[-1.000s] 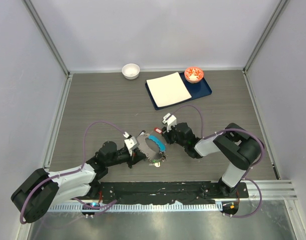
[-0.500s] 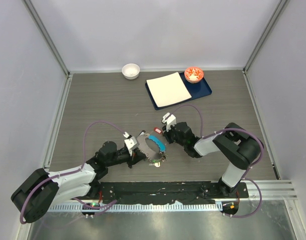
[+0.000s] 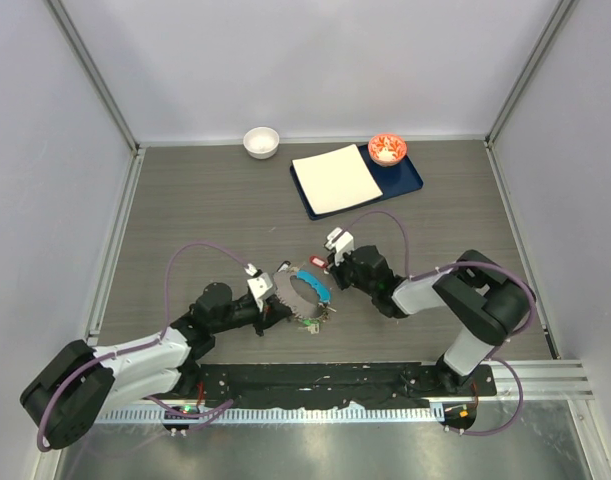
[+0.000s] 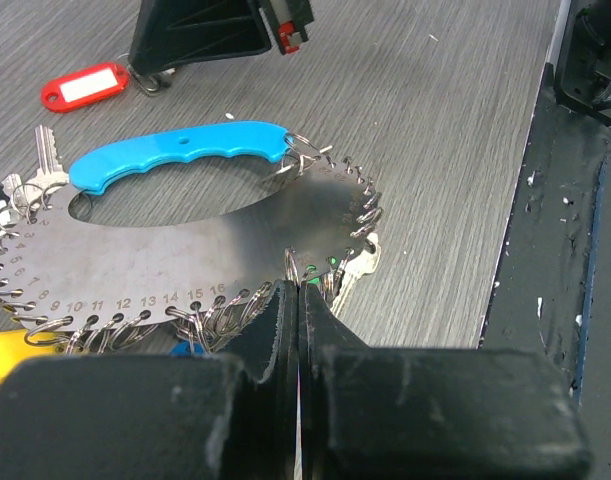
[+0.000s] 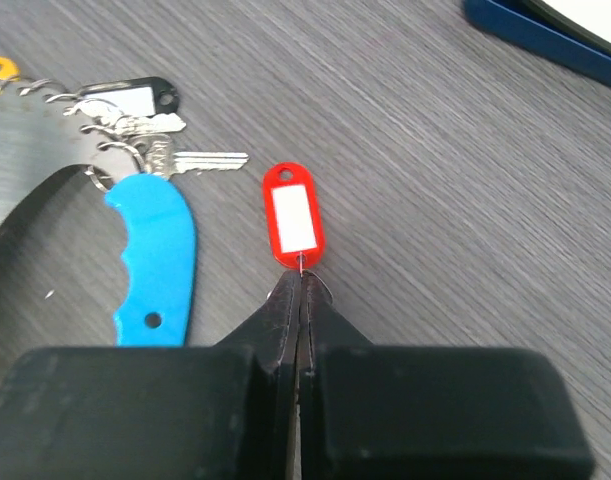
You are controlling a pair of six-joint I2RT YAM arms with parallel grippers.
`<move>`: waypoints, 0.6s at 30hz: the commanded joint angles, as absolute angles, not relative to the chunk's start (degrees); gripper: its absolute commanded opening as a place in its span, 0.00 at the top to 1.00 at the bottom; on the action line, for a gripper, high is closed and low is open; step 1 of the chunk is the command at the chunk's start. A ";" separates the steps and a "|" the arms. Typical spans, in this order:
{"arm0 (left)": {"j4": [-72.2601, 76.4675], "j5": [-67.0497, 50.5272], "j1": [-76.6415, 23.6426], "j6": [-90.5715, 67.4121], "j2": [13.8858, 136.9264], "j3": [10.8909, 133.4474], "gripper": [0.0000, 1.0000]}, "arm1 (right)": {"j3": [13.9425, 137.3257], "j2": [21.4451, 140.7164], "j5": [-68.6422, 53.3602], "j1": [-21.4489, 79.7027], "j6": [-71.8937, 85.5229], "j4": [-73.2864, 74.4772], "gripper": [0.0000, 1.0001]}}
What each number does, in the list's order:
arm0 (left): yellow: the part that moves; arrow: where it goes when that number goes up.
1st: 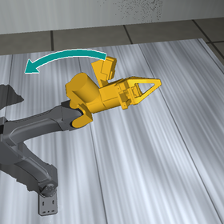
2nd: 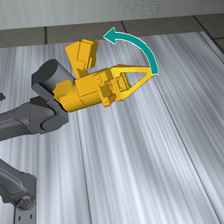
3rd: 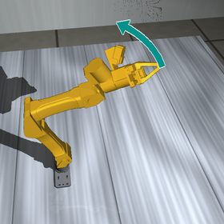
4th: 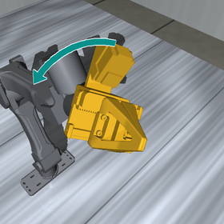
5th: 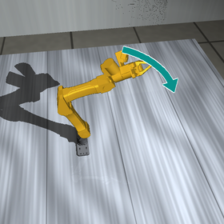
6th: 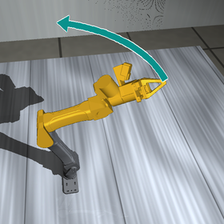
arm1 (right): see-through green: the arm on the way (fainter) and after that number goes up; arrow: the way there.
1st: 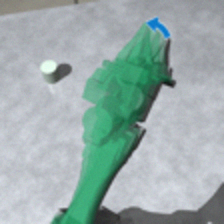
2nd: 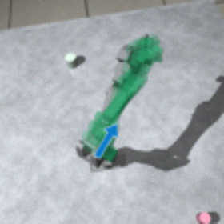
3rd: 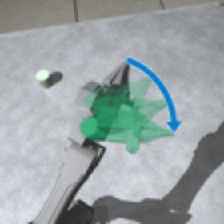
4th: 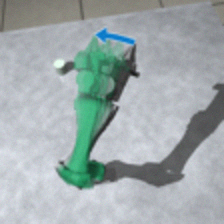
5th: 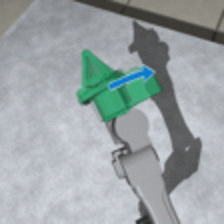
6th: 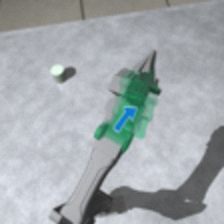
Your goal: Put the keys on the keyring
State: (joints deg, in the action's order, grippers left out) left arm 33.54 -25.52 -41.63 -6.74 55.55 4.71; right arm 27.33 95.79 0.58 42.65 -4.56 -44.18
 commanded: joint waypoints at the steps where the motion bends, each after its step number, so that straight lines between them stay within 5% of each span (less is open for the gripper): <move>1: 35.77 -26.72 -41.92 -5.10 54.49 6.15 1.00 | 26.37 89.83 -4.91 42.63 -6.68 -43.51 0.99; 18: 43.85 -38.23 -43.77 3.51 64.85 9.58 1.00 | 28.82 59.43 -1.31 54.40 -13.36 -6.09 0.99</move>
